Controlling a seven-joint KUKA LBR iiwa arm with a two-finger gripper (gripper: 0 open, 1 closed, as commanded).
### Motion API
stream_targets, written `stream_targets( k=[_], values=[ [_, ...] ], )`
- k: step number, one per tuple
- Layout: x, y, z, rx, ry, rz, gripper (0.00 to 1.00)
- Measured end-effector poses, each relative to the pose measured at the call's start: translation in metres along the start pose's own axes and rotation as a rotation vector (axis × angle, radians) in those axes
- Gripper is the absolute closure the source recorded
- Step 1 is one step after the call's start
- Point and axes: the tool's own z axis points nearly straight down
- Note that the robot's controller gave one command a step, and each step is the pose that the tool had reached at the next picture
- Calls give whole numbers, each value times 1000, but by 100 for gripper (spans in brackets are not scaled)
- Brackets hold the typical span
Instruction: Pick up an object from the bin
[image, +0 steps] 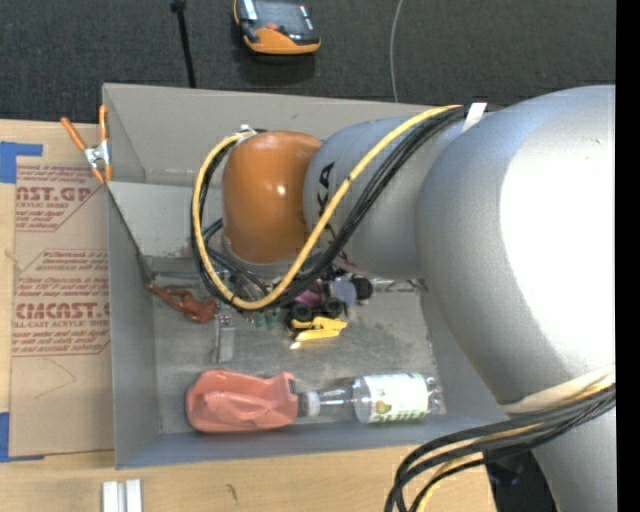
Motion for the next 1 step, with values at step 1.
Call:
stream_targets(
  k=[1],
  values=[
    [-21,-8,49,1,-1,-82,100]
  ],
)
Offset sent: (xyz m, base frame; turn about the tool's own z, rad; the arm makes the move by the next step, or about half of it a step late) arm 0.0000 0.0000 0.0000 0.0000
